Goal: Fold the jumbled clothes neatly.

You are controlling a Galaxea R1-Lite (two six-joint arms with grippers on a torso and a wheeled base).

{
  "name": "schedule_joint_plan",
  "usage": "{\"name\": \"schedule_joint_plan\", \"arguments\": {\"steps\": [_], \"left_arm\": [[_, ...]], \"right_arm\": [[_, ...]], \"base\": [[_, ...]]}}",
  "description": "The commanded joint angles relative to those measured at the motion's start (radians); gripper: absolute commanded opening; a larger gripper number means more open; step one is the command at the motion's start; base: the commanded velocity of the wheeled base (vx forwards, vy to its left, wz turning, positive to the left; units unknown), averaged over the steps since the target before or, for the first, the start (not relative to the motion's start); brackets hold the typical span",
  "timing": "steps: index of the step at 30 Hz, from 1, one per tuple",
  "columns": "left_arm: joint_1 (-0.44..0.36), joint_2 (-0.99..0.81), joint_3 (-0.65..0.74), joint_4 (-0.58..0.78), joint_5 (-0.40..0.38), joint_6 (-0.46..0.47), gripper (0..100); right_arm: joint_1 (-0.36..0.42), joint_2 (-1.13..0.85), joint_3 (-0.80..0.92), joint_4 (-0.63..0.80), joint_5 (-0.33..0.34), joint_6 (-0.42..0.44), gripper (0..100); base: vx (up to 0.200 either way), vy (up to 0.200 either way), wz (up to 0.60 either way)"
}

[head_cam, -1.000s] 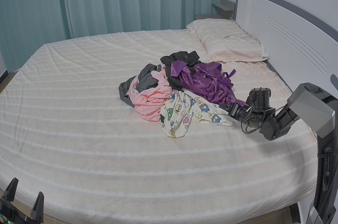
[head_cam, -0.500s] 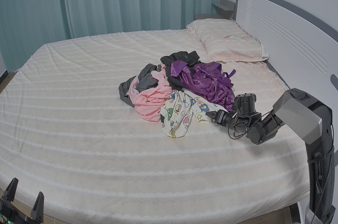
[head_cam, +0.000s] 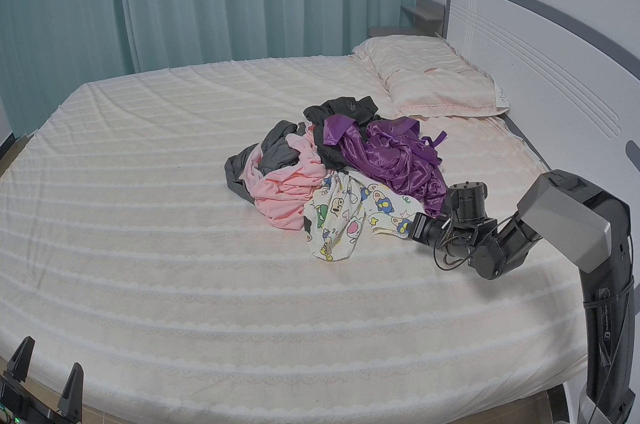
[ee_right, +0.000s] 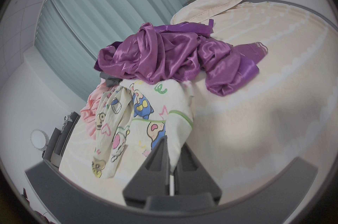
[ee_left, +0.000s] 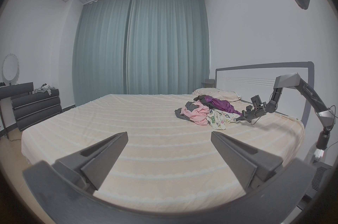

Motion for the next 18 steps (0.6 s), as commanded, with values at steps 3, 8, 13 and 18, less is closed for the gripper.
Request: {"name": "schedule_joint_plan", "arguments": {"steps": [3, 8, 13, 18], "left_arm": [[0.0, -0.018, 0.018, 0.0, 0.0, -0.001, 100], [0.0, -0.018, 0.018, 0.0, 0.0, -0.001, 100], [0.0, -0.018, 0.018, 0.0, -0.002, 0.004, 100], [0.0, -0.018, 0.018, 0.0, 0.0, 0.001, 100]], "right_arm": [[0.001, -0.239, 0.336, -0.147, 0.085, 0.06, 0], [0.022, -0.348, 0.582, -0.334, 0.131, 0.103, 0], [0.064, -0.437, 0.801, -0.464, 0.144, 0.105, 0], [0.107, -0.537, 0.994, -0.568, 0.168, 0.143, 0]], "base": [[0.0, 0.0, 0.0], [0.0, 0.0, 0.0], [0.0, 0.0, 0.0], [0.0, 0.0, 0.0]]}}
